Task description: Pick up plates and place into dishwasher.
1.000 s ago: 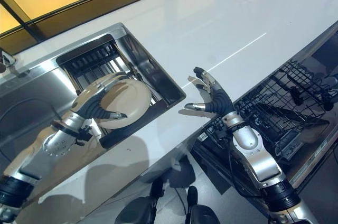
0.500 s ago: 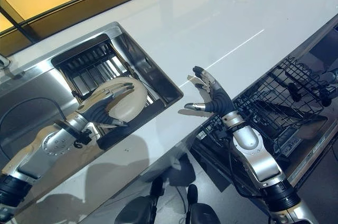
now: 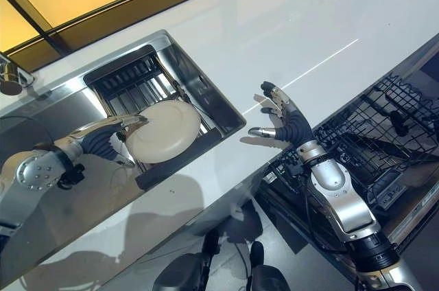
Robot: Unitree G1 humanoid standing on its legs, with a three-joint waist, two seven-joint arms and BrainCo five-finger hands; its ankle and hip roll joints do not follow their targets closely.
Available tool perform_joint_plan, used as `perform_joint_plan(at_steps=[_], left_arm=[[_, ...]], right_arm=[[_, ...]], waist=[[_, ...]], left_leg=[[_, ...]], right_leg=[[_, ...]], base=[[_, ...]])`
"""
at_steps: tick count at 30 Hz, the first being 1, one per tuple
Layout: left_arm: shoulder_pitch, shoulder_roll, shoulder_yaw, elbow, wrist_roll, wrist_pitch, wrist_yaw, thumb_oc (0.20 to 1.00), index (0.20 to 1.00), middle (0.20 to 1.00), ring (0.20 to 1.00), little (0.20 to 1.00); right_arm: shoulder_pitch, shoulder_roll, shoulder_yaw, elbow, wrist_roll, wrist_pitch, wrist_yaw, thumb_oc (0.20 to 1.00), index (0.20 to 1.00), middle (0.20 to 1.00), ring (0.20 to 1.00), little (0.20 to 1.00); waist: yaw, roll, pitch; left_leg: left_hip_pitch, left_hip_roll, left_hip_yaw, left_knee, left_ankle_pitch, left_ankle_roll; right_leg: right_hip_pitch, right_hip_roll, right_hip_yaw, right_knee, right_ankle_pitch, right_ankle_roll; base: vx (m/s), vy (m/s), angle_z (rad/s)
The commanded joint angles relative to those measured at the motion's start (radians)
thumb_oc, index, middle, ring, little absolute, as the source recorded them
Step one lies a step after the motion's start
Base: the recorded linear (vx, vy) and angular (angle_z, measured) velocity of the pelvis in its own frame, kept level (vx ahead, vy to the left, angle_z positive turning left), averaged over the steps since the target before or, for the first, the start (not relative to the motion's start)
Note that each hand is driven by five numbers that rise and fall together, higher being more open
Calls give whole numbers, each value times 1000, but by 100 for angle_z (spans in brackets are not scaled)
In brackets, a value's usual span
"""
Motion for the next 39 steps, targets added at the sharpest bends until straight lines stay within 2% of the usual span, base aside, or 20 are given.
perform_joint_plan(at_steps=[1,10,14,20,23,28,29,31,32,34,36,39], left_arm=[[54,-16,28,-24,76,-1,13,1000,1000,1000,1000,1000],[63,-56,-6,-13,92,-56,97,1000,1000,1000,1000,1000],[56,-67,-25,2,115,-65,164,1000,1000,1000,1000,1000],[43,-94,-45,36,123,-85,349,1000,1000,1000,1000,1000],[41,-124,-52,58,117,-116,437,1000,1000,1000,1000,1000],[50,-176,-74,82,175,-143,608,1000,1000,1000,1000,1000],[46,-185,-80,91,197,-153,632,1000,1000,1000,1000,1000],[47,-193,-91,104,242,-161,677,1000,1000,1000,1000,1000],[42,-195,-98,109,240,-168,681,1000,1000,1000,1000,1000],[37,-203,-114,119,232,-177,669,1000,1000,1000,1000,1000],[31,-213,-136,126,252,-204,631,1000,1000,1000,1000,1000],[20,-207,-178,108,262,-214,556,1000,1000,1000,1000,1000]], right_arm=[[15,-41,-19,-77,21,-24,1,1000,1000,1000,1000,1000],[57,-22,-27,-89,9,-40,-2,1000,1000,1000,1000,1000],[57,-19,-22,-86,9,-47,-8,1000,1000,1000,1000,1000],[55,-6,-12,-84,-8,-61,-18,1000,1000,1000,1000,1000],[60,7,-11,-84,-22,-71,-22,1000,1000,1000,1000,1000],[53,24,-2,-77,-41,-93,-34,1000,1000,1000,1000,1000],[49,29,1,-77,-44,-94,-41,1000,1000,1000,1000,1000],[50,36,5,-71,-50,-106,-44,1000,1000,1000,1000,1000],[45,36,7,-74,-51,-107,-47,1000,1000,1000,1000,1000],[41,38,12,-74,-55,-110,-51,1000,1000,1000,1000,1000],[35,42,13,-74,-60,-110,-53,1000,1000,1000,1000,1000],[21,33,16,-72,-53,-108,-57,1000,1000,1000,1000,1000]], waist=[[8,2,-89],[7,-19,-85],[4,-25,-78],[-2,-32,-56],[-3,-40,-46],[-2,-54,-30],[-1,-56,-25],[-1,-62,-22],[-1,-63,-17],[-2,-69,-15],[-3,-71,-11],[-6,-72,-7]], left_leg=[[-40,30,44,1,43,13],[-38,36,56,-4,42,18],[-39,38,59,-6,43,19],[-52,41,66,-2,43,22],[-59,41,68,0,40,25],[-63,40,70,-4,30,29],[-73,40,72,0,40,29],[-66,41,73,-4,28,30],[-78,42,74,0,40,30],[-73,41,77,-4,28,31],[-76,42,79,-5,29,32],[-78,42,81,-6,30,33]], right_leg=[[-87,-37,-14,164,-44,50],[-85,-34,-11,150,-33,55],[-91,-32,-7,151,-29,57],[-111,-30,7,157,-24,57],[-123,-28,16,160,-21,59],[-138,-23,28,169,-31,58],[-146,-22,30,169,-17,59],[-146,-21,33,173,-30,59],[-156,-18,35,173,-14,59],[-156,-18,39,176,-26,60],[-162,-14,42,178,-24,60],[-167,-11,45,181,-22,59]], base=[[0,0,0],[0,0,0],[0,0,0],[-26,2,-1],[-43,-15,-1],[-29,-10,-1],[-38,-22,-4],[-36,-25,-6],[-41,-21,-7],[-22,-21,-5],[-40,-11,-2],[-21,-3,0]])
